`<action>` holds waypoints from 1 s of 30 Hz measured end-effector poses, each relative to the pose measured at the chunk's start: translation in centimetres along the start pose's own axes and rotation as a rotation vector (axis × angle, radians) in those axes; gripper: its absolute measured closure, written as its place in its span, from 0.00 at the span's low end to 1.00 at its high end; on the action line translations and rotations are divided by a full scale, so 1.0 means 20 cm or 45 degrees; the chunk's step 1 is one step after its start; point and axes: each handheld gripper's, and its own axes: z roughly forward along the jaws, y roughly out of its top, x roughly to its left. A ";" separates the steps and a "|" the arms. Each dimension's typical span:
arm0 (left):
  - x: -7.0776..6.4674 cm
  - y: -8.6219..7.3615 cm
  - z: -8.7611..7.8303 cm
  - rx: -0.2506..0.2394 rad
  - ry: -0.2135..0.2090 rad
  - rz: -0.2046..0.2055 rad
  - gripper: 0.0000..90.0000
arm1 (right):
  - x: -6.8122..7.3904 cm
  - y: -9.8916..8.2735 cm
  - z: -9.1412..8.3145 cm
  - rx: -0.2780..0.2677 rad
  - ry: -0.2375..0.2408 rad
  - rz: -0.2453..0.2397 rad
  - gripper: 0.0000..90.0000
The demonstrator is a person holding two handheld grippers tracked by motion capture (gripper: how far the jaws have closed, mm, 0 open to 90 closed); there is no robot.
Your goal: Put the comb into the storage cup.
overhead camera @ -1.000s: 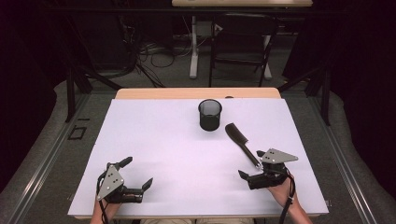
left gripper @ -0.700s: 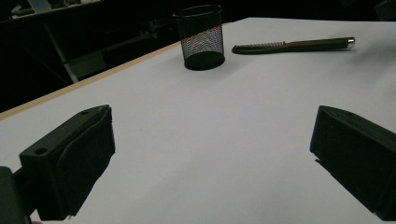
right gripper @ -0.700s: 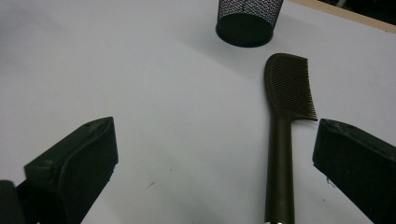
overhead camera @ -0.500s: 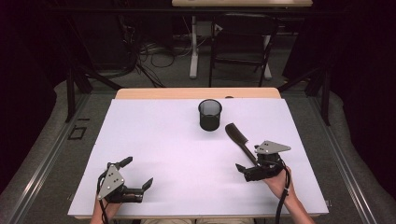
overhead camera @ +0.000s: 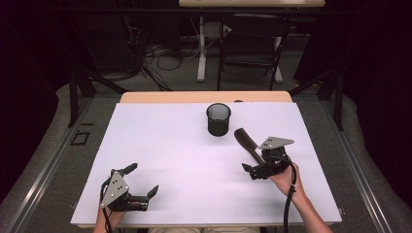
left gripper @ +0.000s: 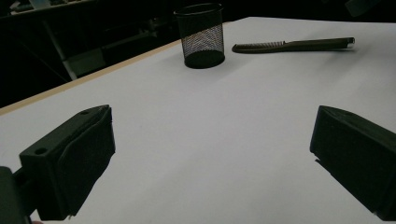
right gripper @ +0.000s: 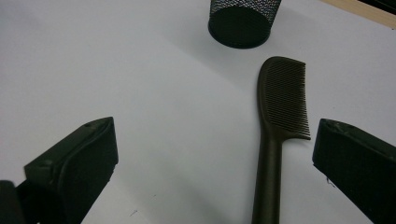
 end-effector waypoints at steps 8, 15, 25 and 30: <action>0.00 0.00 0.00 -0.003 0.001 -0.006 0.00 | -0.02 0.05 0.01 0.059 0.009 -0.002 0.00; 0.00 0.00 0.01 0.002 -0.007 0.000 0.00 | -0.03 0.09 0.02 0.111 0.015 0.000 0.00; 0.00 0.00 0.01 -0.002 -0.011 0.004 0.00 | -0.04 0.13 0.05 0.200 0.026 0.009 0.00; 0.00 0.00 0.01 0.001 -0.009 0.005 0.00 | -0.05 0.15 0.08 0.246 0.022 0.015 0.00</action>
